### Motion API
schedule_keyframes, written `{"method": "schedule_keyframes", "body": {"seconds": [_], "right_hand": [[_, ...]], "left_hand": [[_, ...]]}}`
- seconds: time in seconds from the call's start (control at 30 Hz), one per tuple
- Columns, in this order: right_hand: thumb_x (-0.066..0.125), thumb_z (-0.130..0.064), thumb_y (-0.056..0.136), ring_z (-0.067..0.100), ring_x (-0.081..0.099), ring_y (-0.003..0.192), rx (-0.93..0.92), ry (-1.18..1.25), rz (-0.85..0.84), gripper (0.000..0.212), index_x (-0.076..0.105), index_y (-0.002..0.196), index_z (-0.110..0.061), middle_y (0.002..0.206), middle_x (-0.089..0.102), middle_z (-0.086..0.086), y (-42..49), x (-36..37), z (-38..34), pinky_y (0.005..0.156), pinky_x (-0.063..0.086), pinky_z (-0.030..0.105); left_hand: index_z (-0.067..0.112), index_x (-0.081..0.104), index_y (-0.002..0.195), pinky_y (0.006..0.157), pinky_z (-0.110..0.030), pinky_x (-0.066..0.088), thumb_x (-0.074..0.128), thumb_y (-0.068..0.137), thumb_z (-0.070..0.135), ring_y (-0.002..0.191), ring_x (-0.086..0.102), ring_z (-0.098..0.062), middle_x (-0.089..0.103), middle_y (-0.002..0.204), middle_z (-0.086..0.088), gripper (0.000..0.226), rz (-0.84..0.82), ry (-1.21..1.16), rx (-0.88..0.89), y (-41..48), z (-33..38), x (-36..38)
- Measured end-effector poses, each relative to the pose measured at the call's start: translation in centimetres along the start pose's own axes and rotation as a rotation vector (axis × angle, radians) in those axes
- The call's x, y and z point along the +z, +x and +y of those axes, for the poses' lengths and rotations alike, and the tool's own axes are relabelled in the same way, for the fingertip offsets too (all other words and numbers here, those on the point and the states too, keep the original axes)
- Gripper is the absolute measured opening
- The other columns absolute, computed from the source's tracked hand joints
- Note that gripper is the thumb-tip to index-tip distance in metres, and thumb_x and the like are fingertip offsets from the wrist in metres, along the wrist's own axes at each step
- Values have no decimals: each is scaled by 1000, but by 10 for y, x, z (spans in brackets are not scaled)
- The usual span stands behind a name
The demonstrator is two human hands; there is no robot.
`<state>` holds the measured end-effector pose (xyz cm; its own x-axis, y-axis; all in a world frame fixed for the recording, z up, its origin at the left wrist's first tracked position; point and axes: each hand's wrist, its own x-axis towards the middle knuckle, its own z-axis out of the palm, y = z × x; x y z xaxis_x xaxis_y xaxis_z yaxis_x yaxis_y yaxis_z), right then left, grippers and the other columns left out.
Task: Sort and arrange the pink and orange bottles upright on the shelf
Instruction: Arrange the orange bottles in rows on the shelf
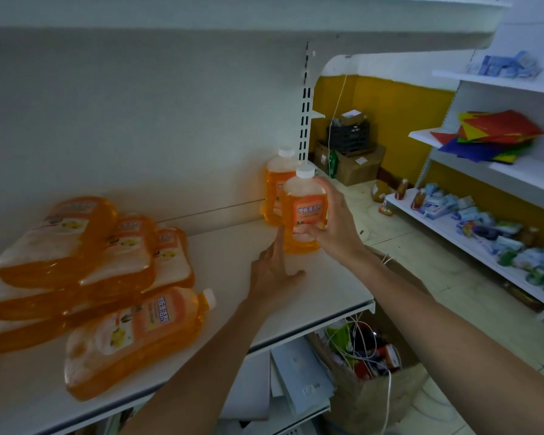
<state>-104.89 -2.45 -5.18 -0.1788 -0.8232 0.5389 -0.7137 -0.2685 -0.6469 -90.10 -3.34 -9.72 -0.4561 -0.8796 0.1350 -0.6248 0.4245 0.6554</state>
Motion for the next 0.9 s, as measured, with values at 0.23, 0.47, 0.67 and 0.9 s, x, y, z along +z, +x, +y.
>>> {"method": "schedule_keyframes", "body": {"seconds": [0.23,0.47,0.67,0.9], "right_hand": [[79,-11,71,10,45,107,61,1,-48,89,25,141,-18,138,36,9,22,3,4,67,39,-2],[80,-8,69,17,52,109,95,20,-39,92,25,141,-22,135,40,10,33,12,9,77,43,14],[81,-7,67,22,54,111,149,-7,-44,94,24,138,-27,131,42,9,37,18,7,87,53,37],[82,-27,68,34,37,126,267,-317,-65,94,21,139,-30,139,38,11,42,12,-14,97,40,53]], "left_hand": [[38,7,146,105,-33,30,55,86,35,129,35,-24,42,141,-5,78,-24,41,-13,-1,3,-1],[35,21,144,108,-33,27,56,86,34,131,32,-22,39,142,-5,68,-58,19,-46,-5,8,-6],[37,47,130,111,-27,18,54,81,43,133,28,-15,43,141,6,50,-88,26,-25,-2,4,-6],[23,51,129,96,-12,22,54,88,19,129,36,-11,43,139,5,41,-223,-65,8,-17,4,-29]]}}
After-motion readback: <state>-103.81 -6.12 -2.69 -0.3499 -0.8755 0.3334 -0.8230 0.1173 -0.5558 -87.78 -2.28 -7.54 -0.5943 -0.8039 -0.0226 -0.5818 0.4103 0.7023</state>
